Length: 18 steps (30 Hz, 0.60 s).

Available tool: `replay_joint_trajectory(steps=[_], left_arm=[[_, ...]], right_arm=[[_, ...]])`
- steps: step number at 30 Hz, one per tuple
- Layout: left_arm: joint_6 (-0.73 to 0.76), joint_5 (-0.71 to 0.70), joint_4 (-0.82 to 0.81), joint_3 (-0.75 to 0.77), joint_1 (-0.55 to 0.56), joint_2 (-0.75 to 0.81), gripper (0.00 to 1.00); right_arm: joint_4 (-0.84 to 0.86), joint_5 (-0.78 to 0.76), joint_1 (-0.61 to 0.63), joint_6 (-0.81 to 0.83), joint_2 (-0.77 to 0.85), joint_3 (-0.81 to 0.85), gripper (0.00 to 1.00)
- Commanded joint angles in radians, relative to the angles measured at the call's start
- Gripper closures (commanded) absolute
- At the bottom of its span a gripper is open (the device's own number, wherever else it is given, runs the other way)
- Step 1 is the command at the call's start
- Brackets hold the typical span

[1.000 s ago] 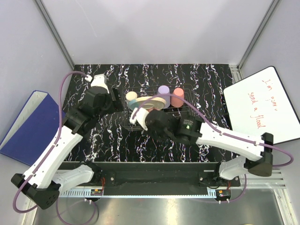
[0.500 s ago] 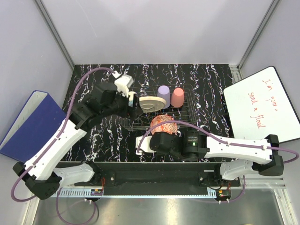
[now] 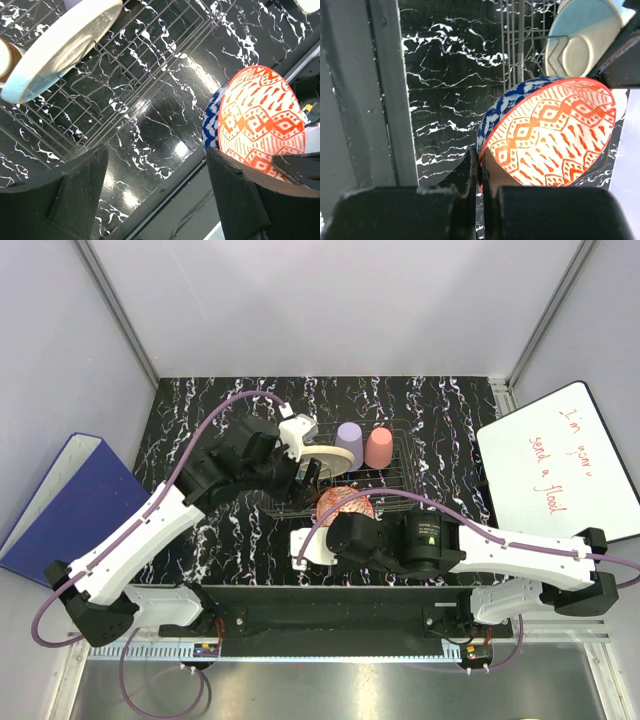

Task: Unload the mixed dishes from the dish rack
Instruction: Pick up the bowl from the dish rack.

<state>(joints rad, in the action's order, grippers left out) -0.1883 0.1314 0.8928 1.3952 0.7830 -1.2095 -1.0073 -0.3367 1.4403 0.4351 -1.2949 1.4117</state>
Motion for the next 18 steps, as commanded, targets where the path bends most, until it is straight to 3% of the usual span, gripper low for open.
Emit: replay_joint_trajectory(steps=[1, 9, 18], left_arm=[[0.012, 0.054, -0.02, 0.06, 0.041, -0.019, 0.18], [0.004, -0.062, -0.009, 0.122, 0.052, -0.021, 0.18], [-0.003, 0.0, 0.012, 0.173, 0.053, -0.05, 0.18]], right_arm=[[0.035, 0.016, 0.011, 0.03, 0.005, 0.059, 1.0], [0.038, 0.03, 0.012, 0.013, 0.011, 0.029, 1.0], [0.052, 0.021, 0.012, 0.008, 0.039, 0.0, 1.0]])
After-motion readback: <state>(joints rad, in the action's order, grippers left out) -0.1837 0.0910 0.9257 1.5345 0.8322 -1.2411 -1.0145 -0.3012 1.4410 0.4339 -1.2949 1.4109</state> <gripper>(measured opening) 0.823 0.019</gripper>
